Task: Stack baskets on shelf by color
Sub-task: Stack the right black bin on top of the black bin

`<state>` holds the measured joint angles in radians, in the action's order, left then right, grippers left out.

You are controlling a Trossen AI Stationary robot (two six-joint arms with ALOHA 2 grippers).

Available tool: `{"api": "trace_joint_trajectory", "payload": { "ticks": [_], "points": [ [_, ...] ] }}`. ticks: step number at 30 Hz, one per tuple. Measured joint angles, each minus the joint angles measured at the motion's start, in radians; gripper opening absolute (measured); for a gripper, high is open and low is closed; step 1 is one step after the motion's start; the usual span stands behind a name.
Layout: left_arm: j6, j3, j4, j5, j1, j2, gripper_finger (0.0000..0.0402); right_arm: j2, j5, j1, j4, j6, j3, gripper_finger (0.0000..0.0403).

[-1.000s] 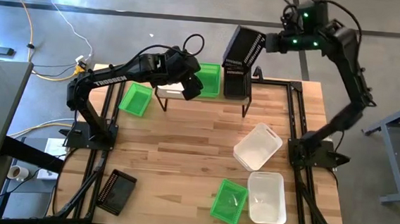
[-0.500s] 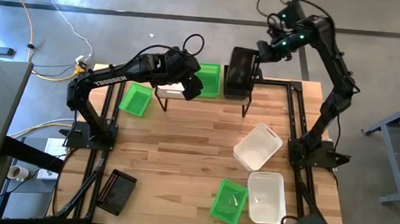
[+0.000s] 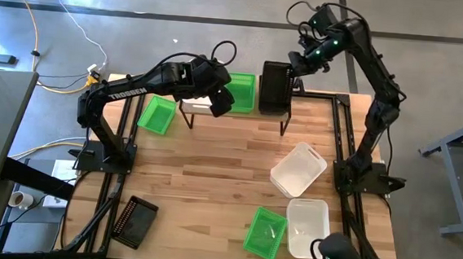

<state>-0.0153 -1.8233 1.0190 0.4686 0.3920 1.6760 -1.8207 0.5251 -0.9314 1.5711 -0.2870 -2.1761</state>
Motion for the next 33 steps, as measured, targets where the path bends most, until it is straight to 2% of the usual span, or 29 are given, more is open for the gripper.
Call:
{"api": "trace_joint_trajectory", "payload": {
  "ticks": [15,20,33],
  "points": [
    [0.000,0.000,0.006,-0.001,0.000,0.000,0.0211,-0.034,-0.001,0.002,0.000,0.000,0.000,0.0000],
    [0.000,0.000,0.012,-0.005,0.000,0.000,0.0211,-0.034,-0.057,0.002,0.000,0.001,0.000,0.0000],
    [0.000,0.000,0.028,-0.005,0.000,0.000,0.0211,-0.014,-0.061,0.000,0.000,0.019,0.000,0.0000]
  ]
}}
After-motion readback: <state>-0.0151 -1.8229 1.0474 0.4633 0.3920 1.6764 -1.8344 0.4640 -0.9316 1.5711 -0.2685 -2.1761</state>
